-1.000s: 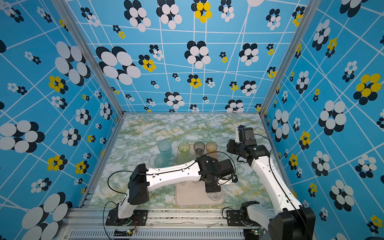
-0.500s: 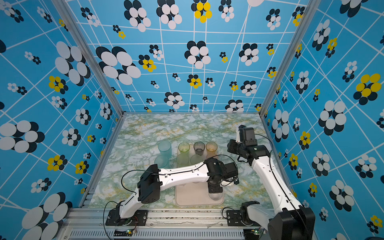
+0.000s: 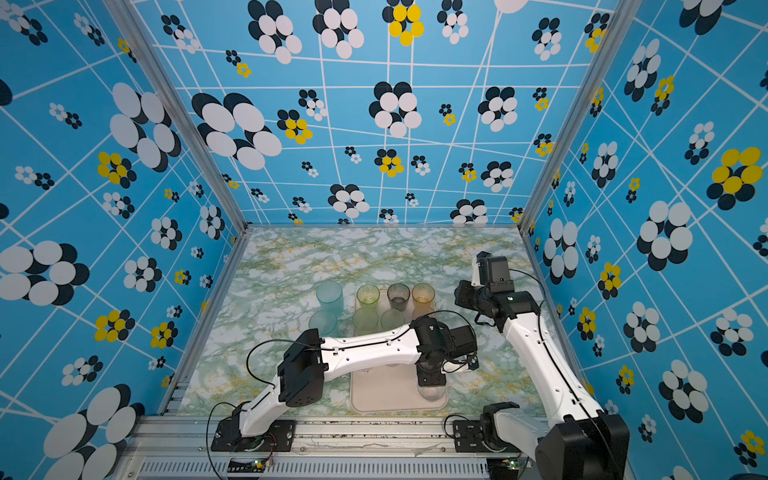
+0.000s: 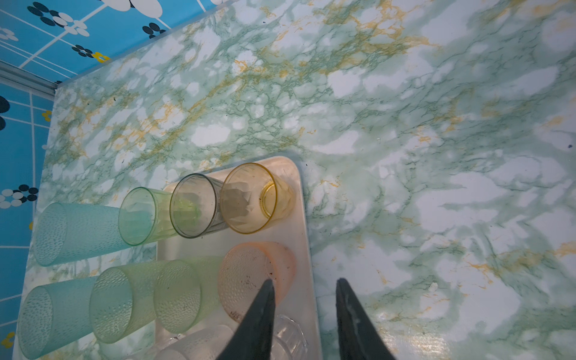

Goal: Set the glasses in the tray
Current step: 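Lower the clear faceted glass onto the tray's near end with the left gripper, then open and lift the left gripper while the right gripper swings toward the teal glasses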

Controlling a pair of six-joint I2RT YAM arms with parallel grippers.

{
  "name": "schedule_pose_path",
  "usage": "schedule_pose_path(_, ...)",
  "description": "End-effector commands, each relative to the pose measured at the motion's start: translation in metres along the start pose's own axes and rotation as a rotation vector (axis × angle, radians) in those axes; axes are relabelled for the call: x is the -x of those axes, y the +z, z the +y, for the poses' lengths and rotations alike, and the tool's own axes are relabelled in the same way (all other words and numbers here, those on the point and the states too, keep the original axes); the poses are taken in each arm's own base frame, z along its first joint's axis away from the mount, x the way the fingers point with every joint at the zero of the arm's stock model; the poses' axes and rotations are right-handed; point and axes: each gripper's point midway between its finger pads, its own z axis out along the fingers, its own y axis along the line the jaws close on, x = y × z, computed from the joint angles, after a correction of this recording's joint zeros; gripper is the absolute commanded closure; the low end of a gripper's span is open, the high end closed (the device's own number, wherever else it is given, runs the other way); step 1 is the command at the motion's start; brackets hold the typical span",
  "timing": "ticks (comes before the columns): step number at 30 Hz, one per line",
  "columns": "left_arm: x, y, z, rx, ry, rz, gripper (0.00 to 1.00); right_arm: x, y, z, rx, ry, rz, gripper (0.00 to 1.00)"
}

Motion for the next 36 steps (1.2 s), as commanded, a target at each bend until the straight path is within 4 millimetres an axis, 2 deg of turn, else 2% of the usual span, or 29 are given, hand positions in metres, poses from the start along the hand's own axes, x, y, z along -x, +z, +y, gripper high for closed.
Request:
schedule_pose_path(1, -0.001, 0.005, 0.003, 0.004, 0.013, 0.023, 0.93, 0.000, 0.002, 0.000, 0.015, -0.007, -0.006, 0.65)
schedule_pose_path(13, -0.004, 0.006, 0.005, 0.013, 0.011, 0.035, 0.82, -0.001, 0.002, 0.000, 0.018, -0.005, -0.005, 0.64)
schedule_pose_path(20, -0.003, 0.004, 0.008, 0.023, 0.008, 0.031, 0.80, -0.001, 0.001, -0.001, 0.018, -0.004, -0.007, 0.64)
schedule_pose_path(36, 0.003, -0.019, 0.010, 0.049, 0.007, -0.022, 0.73, 0.000, 0.001, 0.000, 0.025, -0.001, -0.010, 0.64)
